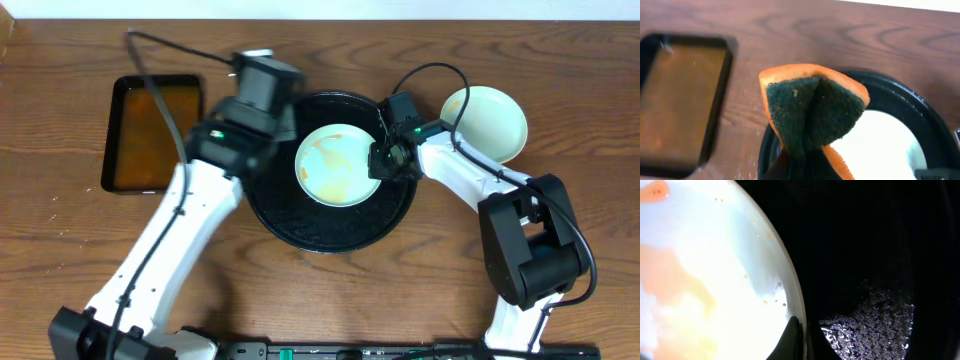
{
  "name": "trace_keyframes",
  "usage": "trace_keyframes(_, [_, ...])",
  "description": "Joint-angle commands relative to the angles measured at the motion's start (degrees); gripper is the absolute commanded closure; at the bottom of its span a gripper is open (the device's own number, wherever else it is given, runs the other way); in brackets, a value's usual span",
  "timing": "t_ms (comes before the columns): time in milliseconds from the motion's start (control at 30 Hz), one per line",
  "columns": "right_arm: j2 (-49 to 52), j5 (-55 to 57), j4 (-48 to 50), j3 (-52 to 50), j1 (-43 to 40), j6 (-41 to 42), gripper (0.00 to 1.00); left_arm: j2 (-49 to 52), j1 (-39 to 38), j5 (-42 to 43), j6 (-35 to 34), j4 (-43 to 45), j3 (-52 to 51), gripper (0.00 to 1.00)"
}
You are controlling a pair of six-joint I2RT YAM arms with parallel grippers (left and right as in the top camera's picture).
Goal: Clean dirty plates on tray and stack at the side
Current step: 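Return the sponge with the left gripper to above the water tray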
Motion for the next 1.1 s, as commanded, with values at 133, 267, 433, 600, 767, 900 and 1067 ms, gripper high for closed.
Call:
trace_keyframes(133, [-3.58,4.11,-6.84,4.46,0.11,-8.09,0.99,1.33,10.73,11.17,-1.14,-5.14,-0.15,0.92])
trace_keyframes(267, [-5.16,8.48,-8.24,4.96,1.22,-8.50,0.99,1.33,14.91,11.21,-1.27,-5.29,-0.28,0.92])
trace_keyframes(433, [-6.64,11.30,-8.55,4.96,3.65,-8.22,0.99,1.36,19.93,11.21,-3.98,-5.22,-0.39,0.92])
trace_keyframes(600, [-4.33,10.05,-8.92,4.76,4.26,-5.79,0.99,1.53,23.93,11.21,-3.98,-4.13,-0.39,0.92])
trace_keyframes(767, [-0.09,10.08,-8.35,4.68,4.26,-5.62,0.85,2.60,28.41,11.21,-3.96,-1.68,-0.46,0.92])
trace_keyframes(900, [3.26,7.82,-7.26,4.68,4.26,-5.62,0.71,5.79,31.10,11.23,-3.93,0.13,-0.46,0.92])
trace_keyframes(1067, [5.81,5.77,-6.45,4.68,4.28,-5.62,0.70,11.98,33.16,11.21,-3.65,1.68,-0.46,0.92])
